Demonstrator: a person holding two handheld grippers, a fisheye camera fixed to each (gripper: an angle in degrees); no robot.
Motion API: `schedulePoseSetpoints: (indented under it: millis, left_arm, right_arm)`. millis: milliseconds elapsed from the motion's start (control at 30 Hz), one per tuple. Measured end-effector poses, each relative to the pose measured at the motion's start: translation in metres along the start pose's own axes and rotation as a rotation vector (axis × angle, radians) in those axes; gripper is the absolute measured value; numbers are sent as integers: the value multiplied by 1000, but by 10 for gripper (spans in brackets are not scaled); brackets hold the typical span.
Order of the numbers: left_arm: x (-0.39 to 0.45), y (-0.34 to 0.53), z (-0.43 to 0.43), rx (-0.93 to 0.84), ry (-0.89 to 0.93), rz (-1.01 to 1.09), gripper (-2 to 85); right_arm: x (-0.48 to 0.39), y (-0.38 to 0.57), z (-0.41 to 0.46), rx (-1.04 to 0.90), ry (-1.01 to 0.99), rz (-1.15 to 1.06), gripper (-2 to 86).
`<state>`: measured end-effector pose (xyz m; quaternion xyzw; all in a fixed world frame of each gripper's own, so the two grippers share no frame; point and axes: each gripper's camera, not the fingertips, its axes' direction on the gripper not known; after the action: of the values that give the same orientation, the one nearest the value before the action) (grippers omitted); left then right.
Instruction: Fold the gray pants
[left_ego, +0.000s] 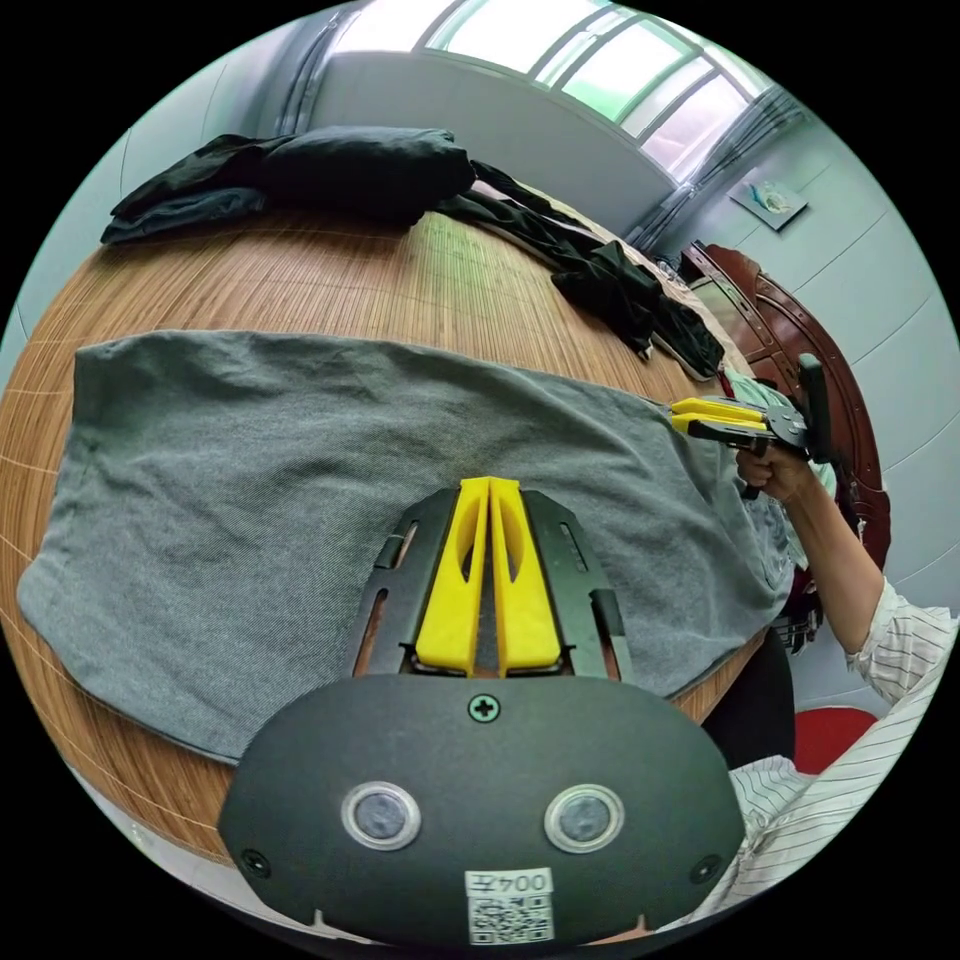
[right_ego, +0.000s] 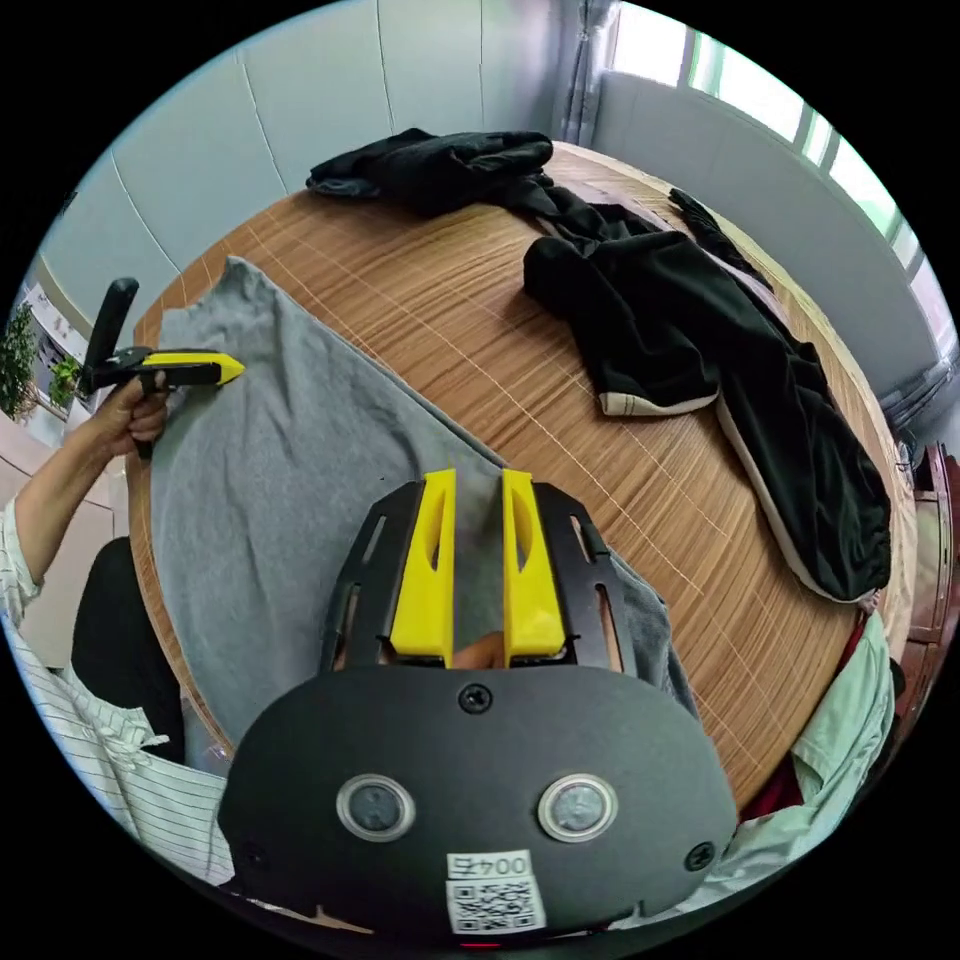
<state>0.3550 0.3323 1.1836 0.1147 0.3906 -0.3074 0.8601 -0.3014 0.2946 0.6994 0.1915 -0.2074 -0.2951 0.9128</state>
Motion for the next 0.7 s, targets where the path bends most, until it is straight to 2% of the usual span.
schedulePoseSetpoints:
  millis: [100,200,333,400,500,567,633,700]
  left_arm:
    - [4,-3,-8,1,-22,11,6]
    - [5,-6,-16,2,-28,13,6]
    - [4,-10,-26,1,-14,6,5]
    - [6,-13,-34,0,-19,8,5]
    - [3,-17,-49,1,18,-16,4]
    - [12,-16,-73,44,-29,-23,3]
    - [29,-12,-100,114,32,-14,2]
    - [74,-5,-110,97,136,95,2]
  right_arm:
    - [3,13,-7,7,-11,16,64]
    - [-1,18,-16,28,63,-12,8]
    - [17,17,-29,31,-45,62,-3]
    - [15,19,-37,14,-28,75,-3]
    - [16,35,-81,100,-11,173,-4]
    - [3,61,-117,139,-34,209,-6]
    - [-20,82,-136,106,-22,174,-6]
    - [-48,103,-141,50,-8,111,-6]
